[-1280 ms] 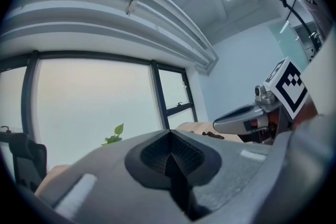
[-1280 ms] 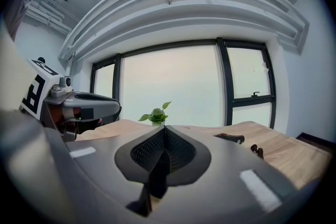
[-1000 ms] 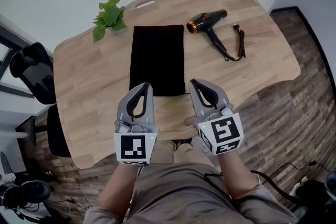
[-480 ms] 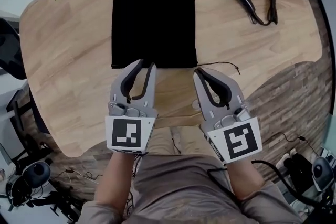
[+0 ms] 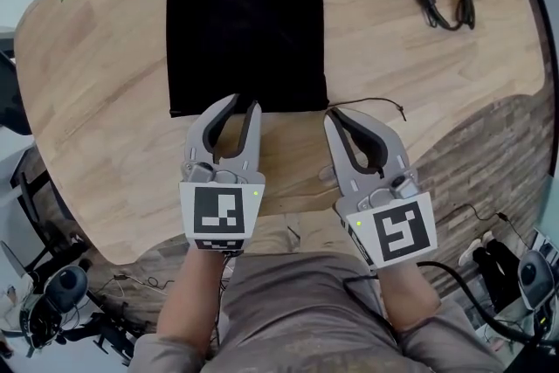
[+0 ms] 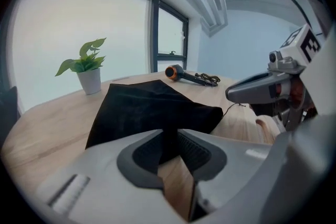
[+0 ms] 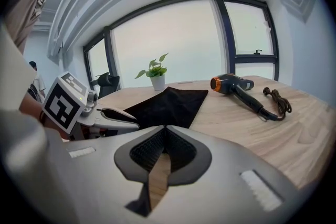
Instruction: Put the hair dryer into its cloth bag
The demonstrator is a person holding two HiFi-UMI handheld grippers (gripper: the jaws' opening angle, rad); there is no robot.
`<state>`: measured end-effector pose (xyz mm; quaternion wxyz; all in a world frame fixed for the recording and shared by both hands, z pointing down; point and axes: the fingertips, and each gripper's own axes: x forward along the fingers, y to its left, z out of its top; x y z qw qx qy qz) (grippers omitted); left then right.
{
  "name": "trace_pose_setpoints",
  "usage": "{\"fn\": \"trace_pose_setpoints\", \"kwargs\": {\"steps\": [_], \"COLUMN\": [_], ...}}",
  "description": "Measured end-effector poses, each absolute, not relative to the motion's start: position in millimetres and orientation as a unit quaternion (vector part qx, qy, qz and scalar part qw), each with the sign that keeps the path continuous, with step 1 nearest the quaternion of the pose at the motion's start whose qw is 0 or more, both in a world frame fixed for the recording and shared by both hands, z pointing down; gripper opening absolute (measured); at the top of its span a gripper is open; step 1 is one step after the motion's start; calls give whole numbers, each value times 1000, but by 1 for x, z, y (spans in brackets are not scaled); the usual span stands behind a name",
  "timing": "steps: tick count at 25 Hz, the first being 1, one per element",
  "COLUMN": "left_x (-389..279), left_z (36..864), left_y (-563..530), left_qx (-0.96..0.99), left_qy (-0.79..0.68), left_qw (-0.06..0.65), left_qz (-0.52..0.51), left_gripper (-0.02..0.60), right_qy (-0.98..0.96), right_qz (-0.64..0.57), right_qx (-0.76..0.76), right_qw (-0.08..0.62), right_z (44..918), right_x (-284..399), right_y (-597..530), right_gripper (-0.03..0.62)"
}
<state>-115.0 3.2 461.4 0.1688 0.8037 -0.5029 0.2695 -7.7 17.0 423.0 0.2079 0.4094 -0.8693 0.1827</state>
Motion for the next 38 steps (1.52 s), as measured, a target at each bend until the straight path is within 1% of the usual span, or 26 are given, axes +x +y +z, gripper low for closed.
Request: {"fn": "trace_pose_setpoints", "kwargs": {"steps": [5,6,7,10,13,15,18,25,29,36,38], "left_x": [-113,-113,-113,-113,-117,-119,-120,-121,-119,-118,-118], "left_z": [474,475,475,476,476,472,454,385,351,315,311], "left_y": [4,4,3,1,1,3,2,-16,-20,-35,-36], "left_qx": [787,786,786,787,782,780,783,797,805,813,814], "left_qy": [-497,-494,-491,-488,-497,-500,-504,-517,-516,-518,-517], "left_qw": [173,174,173,180,204,215,212,173,176,159,161], "left_qz": [323,328,332,332,315,308,298,260,236,214,210], "left_gripper": [78,71,50,31,8,6,5,5,5,5,5], "right_qy": [-867,-867,-866,-865,-868,-869,-871,-887,-902,-918,-923], "right_qz": [179,179,179,178,172,167,158,117,82,58,56], "right_qx": [417,419,420,422,421,420,424,415,394,346,328], "right_qw": [204,204,204,204,202,199,191,166,155,184,195], "right_z": [417,417,417,418,413,406,392,344,310,292,296], "right_x": [-2,0,1,4,2,1,3,-10,-26,-56,-66], "right_y": [12,12,11,10,11,10,5,-7,-13,-14,-10], "right_gripper": [34,34,34,32,32,34,32,40,69,150,161]}}
